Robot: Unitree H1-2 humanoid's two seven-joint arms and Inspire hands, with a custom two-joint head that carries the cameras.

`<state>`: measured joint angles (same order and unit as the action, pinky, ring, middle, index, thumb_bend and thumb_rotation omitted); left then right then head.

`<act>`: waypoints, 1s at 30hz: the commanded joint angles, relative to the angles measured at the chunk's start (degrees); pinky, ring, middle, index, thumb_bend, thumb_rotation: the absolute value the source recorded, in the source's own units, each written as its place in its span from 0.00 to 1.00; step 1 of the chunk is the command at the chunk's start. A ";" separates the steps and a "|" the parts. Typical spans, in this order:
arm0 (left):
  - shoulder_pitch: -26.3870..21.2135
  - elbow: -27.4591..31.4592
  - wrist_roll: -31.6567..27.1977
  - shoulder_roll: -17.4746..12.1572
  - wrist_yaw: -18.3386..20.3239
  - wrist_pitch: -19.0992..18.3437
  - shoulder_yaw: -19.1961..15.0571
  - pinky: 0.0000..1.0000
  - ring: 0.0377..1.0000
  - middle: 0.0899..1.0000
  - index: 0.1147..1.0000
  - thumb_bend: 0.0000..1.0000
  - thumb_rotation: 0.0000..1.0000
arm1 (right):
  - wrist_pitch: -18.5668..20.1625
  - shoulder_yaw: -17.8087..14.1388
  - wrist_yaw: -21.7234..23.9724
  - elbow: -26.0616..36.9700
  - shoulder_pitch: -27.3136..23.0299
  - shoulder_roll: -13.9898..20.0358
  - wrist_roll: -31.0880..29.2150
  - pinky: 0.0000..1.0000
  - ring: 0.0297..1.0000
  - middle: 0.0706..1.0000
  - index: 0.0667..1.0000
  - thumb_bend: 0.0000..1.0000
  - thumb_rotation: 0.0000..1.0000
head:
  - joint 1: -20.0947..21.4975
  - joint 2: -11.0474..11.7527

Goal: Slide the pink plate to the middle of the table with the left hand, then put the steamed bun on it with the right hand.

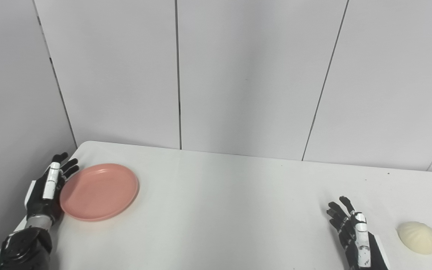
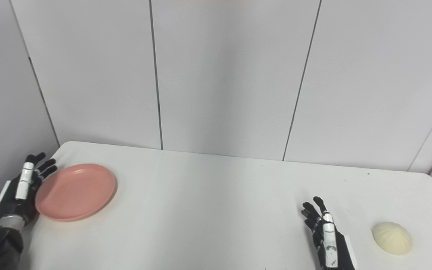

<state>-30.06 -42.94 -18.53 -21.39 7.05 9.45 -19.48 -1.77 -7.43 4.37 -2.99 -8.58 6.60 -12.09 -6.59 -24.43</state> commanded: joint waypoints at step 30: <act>-4.01 0.76 3.12 5.85 1.24 -0.59 7.05 0.76 0.82 0.77 0.81 0.82 0.81 | 1.94 0.90 -1.10 0.37 1.98 -1.77 0.66 0.94 0.87 0.83 0.91 0.72 1.00 | 1.37 -0.65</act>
<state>-32.73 -42.29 -16.11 -15.77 8.41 8.81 -13.10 0.05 -6.97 3.21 -1.97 -8.15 5.91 -11.42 -5.19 -25.05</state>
